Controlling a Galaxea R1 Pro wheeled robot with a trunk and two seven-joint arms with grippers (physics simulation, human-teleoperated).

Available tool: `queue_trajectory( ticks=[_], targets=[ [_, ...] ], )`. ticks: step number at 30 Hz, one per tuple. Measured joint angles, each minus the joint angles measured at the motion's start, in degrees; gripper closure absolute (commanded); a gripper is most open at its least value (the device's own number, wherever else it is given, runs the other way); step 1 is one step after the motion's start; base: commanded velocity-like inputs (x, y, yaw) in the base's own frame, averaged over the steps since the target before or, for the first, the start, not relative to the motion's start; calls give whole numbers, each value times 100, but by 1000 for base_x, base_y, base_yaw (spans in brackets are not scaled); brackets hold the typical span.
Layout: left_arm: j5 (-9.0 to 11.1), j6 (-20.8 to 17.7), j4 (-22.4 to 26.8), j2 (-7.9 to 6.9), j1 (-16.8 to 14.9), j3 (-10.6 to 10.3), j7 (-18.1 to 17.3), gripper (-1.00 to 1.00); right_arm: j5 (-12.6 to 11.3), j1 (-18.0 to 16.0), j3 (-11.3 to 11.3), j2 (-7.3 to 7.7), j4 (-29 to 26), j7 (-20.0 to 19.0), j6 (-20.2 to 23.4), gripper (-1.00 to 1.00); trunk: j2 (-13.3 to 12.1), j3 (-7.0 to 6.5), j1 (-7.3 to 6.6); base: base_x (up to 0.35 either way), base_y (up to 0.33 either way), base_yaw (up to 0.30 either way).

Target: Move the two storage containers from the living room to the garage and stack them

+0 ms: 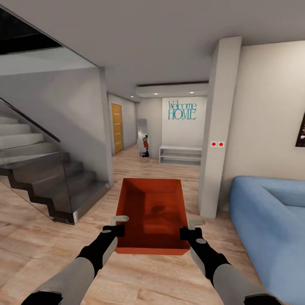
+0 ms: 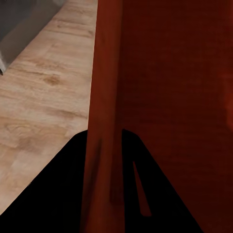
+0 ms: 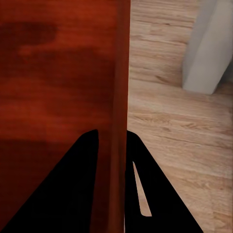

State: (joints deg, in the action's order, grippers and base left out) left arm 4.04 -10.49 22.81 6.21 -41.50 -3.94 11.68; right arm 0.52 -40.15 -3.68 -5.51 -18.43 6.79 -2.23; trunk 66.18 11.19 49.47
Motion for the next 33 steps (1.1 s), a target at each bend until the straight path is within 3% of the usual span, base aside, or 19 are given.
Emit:
queue_trajectory(
  ticks=[33],
  targets=[
    [5, -3, 0, 7, 0, -7, 14, 100, -11, 0, -9, 8, 4, -5, -1, 100, 0, 0, 0, 322, 0, 0]
  ],
)
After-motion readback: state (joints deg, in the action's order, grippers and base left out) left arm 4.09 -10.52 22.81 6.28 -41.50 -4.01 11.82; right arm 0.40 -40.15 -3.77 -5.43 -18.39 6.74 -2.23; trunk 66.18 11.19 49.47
